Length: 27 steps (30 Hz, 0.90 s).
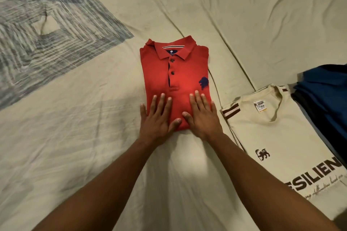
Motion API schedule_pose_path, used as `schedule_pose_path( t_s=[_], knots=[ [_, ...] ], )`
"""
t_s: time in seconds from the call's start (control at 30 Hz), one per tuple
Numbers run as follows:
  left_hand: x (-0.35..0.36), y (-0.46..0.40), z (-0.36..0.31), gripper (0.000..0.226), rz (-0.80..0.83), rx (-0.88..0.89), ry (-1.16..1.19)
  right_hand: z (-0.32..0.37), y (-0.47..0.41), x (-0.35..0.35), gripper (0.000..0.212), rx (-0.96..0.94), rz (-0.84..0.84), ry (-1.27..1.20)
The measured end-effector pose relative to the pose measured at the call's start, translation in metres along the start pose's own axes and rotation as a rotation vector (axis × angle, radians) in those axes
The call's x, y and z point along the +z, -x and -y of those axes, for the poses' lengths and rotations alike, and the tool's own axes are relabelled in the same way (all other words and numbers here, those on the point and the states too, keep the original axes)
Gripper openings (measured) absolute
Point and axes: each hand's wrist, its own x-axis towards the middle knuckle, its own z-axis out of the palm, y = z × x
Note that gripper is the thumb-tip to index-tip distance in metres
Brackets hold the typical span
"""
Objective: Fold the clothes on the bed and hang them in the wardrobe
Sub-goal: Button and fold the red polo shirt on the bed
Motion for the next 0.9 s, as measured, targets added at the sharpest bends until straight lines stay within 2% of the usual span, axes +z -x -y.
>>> schedule_pose_path(
  t_s=[0.2,0.4,0.6,0.77,0.9],
  knots=[
    [-0.002,0.016,0.013,0.093,0.123,-0.145,-0.013,-0.003,0.021,0.009,0.082,0.152,0.039,0.007],
    [-0.035,0.07,0.009,0.1,0.251,-0.132,-0.043,0.013,0.074,-0.013,0.087,0.219,0.132,0.007],
    [-0.105,0.153,-0.016,0.093,0.199,-0.03,-0.087,0.046,0.163,-0.054,0.115,0.146,0.094,0.025],
    [-0.172,0.218,-0.04,0.075,0.036,0.054,-0.072,0.08,0.245,-0.106,0.117,0.18,0.052,0.019],
    [-0.211,0.261,-0.061,0.068,0.029,0.143,-0.105,0.097,0.305,-0.139,0.103,0.257,0.0,0.015]
  ],
)
